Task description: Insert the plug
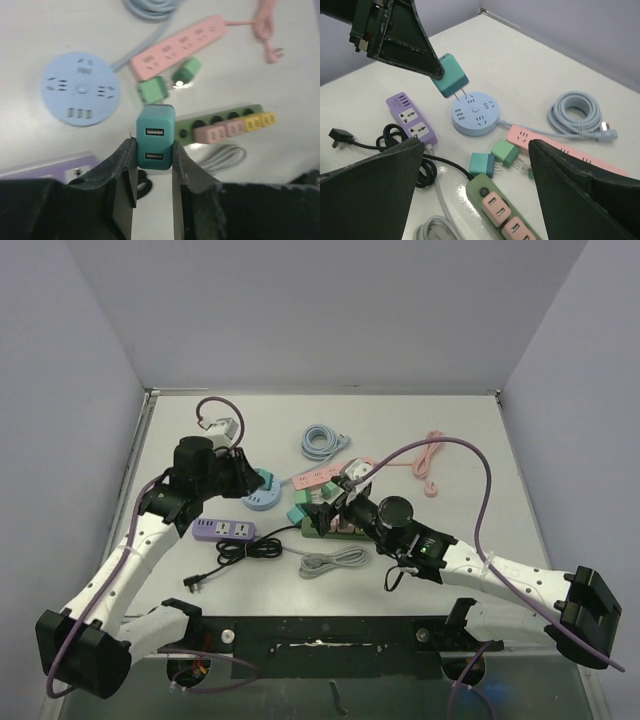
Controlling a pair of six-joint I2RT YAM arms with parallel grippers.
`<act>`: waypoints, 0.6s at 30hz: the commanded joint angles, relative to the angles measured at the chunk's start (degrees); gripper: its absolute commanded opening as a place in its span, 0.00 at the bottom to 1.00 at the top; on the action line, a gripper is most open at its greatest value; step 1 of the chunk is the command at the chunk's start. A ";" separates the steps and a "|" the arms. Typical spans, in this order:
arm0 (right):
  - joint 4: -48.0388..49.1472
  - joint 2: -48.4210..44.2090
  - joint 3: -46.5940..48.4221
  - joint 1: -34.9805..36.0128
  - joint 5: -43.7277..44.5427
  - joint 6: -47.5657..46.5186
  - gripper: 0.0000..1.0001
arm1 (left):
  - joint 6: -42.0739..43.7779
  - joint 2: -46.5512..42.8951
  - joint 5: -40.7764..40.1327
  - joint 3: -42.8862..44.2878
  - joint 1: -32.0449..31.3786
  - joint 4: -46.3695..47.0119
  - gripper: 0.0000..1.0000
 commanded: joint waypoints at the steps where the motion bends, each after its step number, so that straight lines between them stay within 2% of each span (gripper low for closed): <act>1: -9.46 -2.77 0.56 -1.17 11.13 15.83 0.89 | 8.99 6.37 -4.00 3.97 8.53 -7.12 0.00; 3: -14.71 -2.76 1.22 -1.88 12.37 21.31 0.88 | 11.67 9.46 -4.88 4.49 9.78 -7.30 0.00; 7: -17.41 -2.98 0.13 -3.40 12.04 26.30 0.87 | 16.77 15.68 -6.51 8.21 10.06 -9.17 0.00; 18: -18.54 -3.68 -1.61 -7.24 7.74 28.64 0.85 | 26.24 21.47 -5.02 11.25 10.97 -5.14 0.00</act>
